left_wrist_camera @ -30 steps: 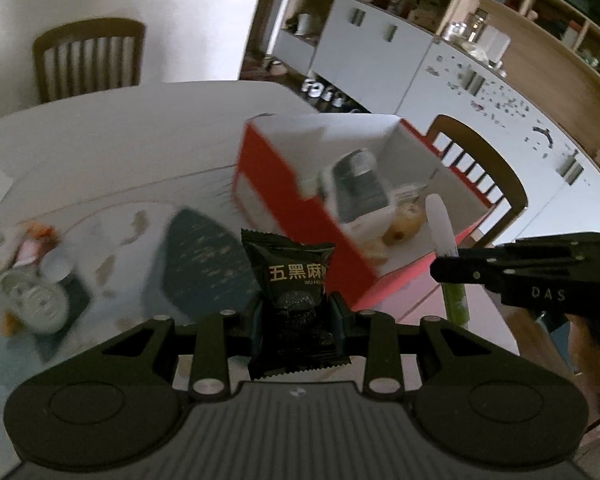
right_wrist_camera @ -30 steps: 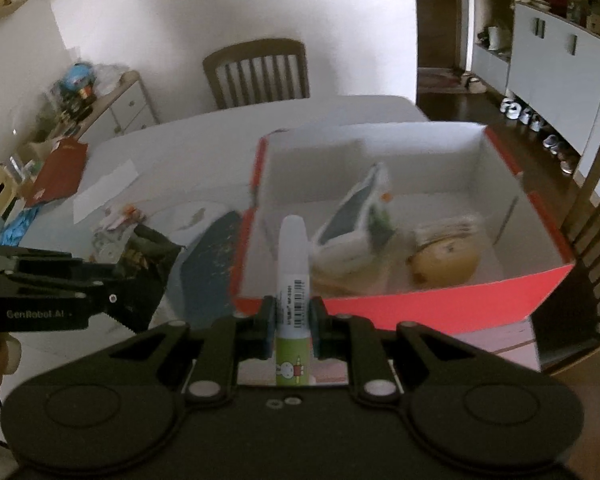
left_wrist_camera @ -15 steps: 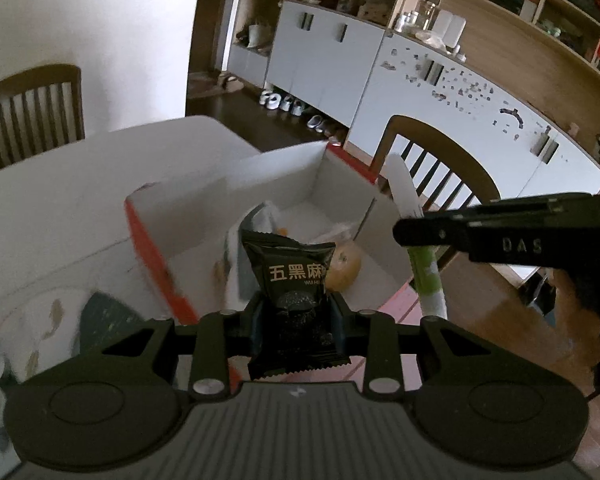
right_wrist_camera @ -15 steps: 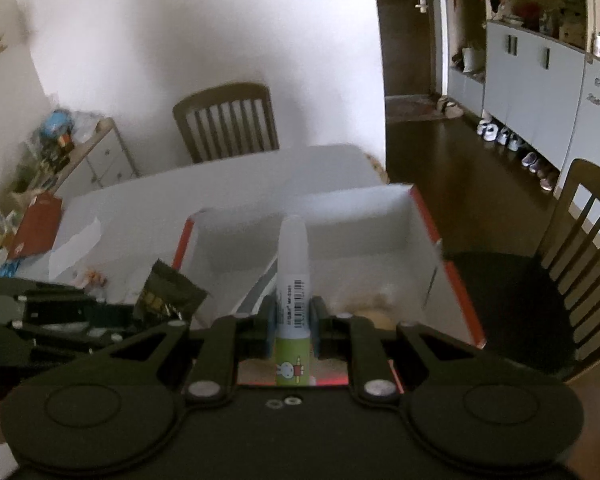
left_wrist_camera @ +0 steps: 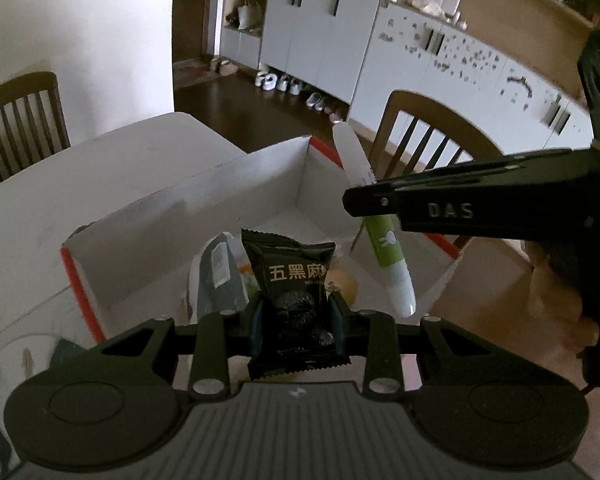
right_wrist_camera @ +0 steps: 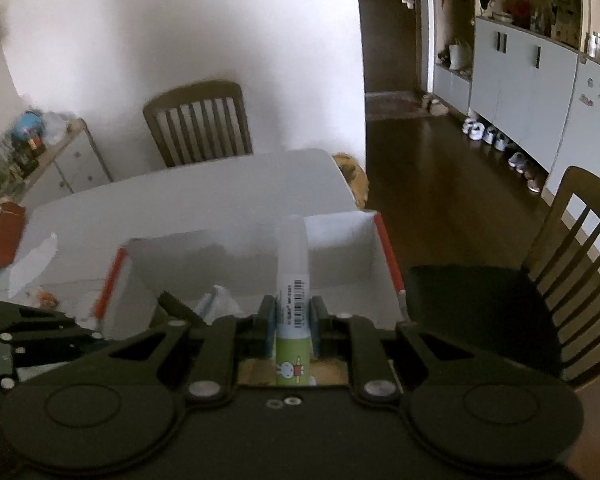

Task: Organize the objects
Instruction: 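Carry the black snack bag left and white tube right into the red box, open both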

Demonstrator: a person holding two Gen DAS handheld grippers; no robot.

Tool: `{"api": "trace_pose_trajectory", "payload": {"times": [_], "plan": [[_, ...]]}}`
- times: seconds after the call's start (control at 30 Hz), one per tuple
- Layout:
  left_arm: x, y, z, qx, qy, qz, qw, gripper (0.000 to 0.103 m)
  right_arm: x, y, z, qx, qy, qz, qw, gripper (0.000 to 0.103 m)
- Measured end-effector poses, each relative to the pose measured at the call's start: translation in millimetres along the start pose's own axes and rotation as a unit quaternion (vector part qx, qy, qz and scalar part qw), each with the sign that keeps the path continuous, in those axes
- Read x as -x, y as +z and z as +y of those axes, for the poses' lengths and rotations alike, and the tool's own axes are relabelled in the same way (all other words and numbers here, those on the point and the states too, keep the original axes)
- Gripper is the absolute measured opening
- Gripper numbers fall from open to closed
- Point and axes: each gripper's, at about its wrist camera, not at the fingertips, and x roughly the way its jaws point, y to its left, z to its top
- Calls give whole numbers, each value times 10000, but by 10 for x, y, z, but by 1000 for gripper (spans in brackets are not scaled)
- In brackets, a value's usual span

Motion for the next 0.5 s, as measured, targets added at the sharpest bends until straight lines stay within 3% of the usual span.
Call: {"api": "trace_pose_trajectory", "payload": {"times": [0.5], "plan": [[-594,-18,48,-122,307,662,9973,32,-583,-295,-108,64,-67,861,9962,16]]}}
